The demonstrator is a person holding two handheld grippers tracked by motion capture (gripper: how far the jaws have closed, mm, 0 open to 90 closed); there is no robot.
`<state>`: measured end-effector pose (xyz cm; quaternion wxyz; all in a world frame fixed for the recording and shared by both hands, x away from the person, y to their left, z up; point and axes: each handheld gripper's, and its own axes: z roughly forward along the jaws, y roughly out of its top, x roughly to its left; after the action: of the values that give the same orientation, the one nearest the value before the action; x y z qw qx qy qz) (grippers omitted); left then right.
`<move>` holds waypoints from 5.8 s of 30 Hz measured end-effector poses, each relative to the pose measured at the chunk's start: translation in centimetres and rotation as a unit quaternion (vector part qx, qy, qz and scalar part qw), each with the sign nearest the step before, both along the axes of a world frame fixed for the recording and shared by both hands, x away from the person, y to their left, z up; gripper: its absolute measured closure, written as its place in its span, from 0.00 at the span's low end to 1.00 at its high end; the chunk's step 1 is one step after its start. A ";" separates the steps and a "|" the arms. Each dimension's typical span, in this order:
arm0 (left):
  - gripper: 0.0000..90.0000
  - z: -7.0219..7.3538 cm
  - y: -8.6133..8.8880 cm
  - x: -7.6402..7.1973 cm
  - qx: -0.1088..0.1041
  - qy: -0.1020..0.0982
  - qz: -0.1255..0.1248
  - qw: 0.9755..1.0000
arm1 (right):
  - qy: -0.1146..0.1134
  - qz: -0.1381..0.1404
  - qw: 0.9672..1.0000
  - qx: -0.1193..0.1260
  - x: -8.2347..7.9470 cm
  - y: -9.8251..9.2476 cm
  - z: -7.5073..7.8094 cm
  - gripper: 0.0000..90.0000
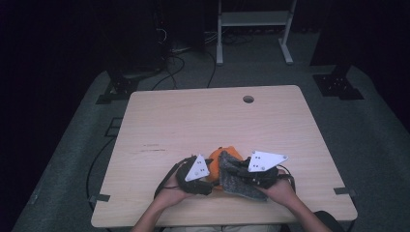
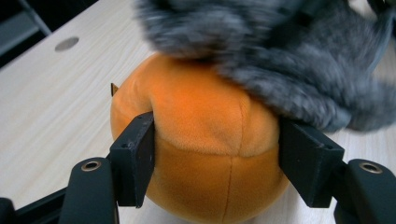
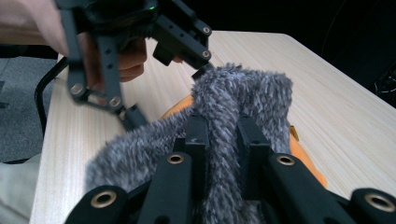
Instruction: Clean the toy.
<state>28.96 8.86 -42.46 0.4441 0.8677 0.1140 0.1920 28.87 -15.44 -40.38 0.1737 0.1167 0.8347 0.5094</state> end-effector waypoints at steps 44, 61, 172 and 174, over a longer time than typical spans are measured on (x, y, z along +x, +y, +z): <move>0.31 -0.5 2.2 1.8 -0.051 0.090 0.043 0.994 | 0.075 -0.066 0.995 -0.010 2.0 -2.6 -1.8 0.85; 0.34 -1.1 3.0 2.0 -0.059 0.101 0.035 0.993 | 0.090 -0.059 0.994 -0.010 1.6 -2.7 -2.3 0.85; 0.38 0.0 1.3 1.4 -0.059 0.076 0.066 0.993 | 0.093 -0.068 0.993 0.021 2.1 -2.2 -1.6 0.85; 0.38 -0.2 1.7 1.5 -0.061 0.084 0.067 0.992 | 0.097 -0.085 0.992 0.011 2.4 -2.7 -1.9 0.85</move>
<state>30.42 10.58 -42.62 0.4713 0.8423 0.2206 0.1403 31.28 -18.15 -42.32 0.1338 0.2380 0.8291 0.4879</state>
